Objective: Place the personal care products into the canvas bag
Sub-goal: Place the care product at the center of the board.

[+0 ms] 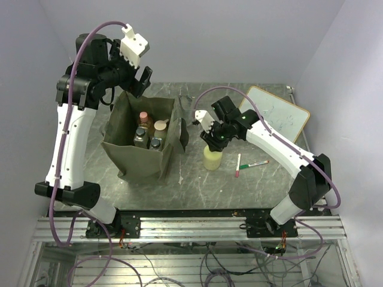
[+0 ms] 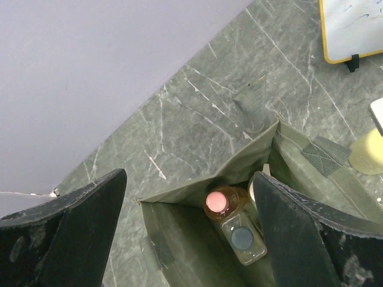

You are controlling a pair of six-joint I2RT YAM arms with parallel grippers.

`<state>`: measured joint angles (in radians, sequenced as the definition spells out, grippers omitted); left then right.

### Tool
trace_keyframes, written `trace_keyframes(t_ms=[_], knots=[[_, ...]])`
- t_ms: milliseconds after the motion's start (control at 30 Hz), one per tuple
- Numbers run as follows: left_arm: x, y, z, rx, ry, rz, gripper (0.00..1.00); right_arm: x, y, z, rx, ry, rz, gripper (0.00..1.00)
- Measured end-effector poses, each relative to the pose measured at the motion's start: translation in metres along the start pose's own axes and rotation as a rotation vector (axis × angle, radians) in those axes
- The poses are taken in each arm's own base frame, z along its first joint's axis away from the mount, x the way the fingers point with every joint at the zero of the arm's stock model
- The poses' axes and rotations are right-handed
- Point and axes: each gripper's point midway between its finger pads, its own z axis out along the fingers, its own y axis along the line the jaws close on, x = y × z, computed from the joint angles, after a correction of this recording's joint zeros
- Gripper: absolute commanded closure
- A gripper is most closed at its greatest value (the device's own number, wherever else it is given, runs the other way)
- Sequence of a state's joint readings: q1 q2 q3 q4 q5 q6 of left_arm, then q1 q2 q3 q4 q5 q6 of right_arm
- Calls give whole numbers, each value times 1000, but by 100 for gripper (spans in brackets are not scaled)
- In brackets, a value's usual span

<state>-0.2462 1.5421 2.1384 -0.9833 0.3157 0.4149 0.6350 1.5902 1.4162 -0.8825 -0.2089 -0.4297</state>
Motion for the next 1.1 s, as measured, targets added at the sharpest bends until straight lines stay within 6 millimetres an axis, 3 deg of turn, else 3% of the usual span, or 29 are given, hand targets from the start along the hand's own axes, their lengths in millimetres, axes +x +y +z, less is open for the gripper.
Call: trace_keyframes(t_ms=[100, 167, 233, 467, 600, 700, 900, 1100], knots=[[2, -2, 6, 19, 5, -4, 4, -2, -1, 2, 3, -12, -3, 67], [4, -4, 10, 33, 8, -7, 4, -4, -1, 3, 3, -25, -11, 51], [5, -5, 12, 43, 9, -7, 4, -4, -1, 4, 4, -34, -20, 42], [-2, -23, 18, 99, -6, 47, 4, 4, 1, 3, 8, -36, -43, 30], [-8, -42, 22, 153, -21, 91, 5, 0, -8, -15, 42, -87, -31, 29], [-10, -55, 26, 193, -28, 108, 5, 0, -28, -37, 82, -142, 17, 29], [-10, -102, 50, 323, -15, 177, 5, 3, -86, -88, 197, -282, 174, 29], [-3, -178, 77, 512, 4, 309, 4, 5, -109, -123, 286, -385, 290, 29]])
